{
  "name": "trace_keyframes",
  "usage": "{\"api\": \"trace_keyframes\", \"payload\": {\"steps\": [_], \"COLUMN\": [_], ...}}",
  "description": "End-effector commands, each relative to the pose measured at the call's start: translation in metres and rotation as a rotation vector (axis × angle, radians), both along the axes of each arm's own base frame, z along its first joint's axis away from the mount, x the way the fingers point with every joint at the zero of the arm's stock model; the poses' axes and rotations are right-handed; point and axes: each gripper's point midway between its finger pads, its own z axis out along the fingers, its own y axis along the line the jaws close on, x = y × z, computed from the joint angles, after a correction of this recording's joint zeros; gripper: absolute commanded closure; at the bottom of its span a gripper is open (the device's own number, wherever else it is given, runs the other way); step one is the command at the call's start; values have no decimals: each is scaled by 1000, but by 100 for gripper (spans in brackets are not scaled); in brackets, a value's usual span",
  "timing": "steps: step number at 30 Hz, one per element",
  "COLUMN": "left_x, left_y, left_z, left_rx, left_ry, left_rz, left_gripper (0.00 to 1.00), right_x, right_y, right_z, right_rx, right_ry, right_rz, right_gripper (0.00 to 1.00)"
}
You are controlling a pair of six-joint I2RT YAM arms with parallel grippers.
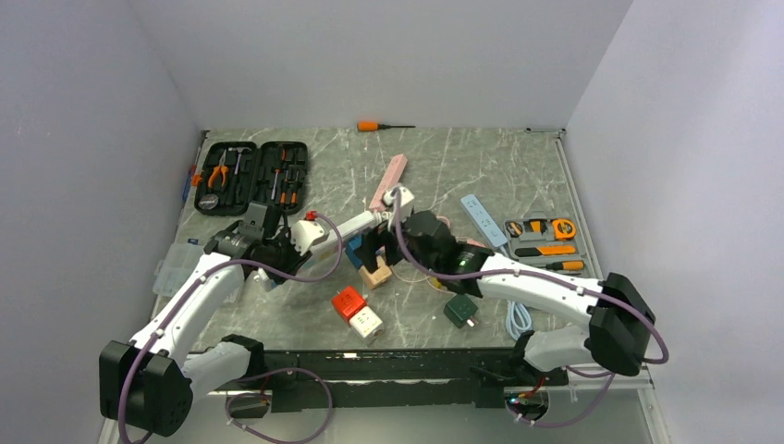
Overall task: Pull the plug off the socket
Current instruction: Place the plug at the center of the board.
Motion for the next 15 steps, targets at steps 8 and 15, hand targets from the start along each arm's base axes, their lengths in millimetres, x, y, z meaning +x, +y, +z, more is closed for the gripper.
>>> {"api": "trace_keyframes", "payload": {"steps": [8,15], "left_x": [28,28], "left_y": [-26,-27], "left_z": [45,45], "left_rx": [-128,-133], "left_ry": [-180,-178], "left_rz": [-66,-70], "left_gripper": [100,100], "right_x": [27,59], "right_y": [4,9], "right_z": [-51,-71], "right_rx": [-54,-87], "right_ry": [44,-8], "right_rz": [-19,-137], "right_gripper": [0,0]}}
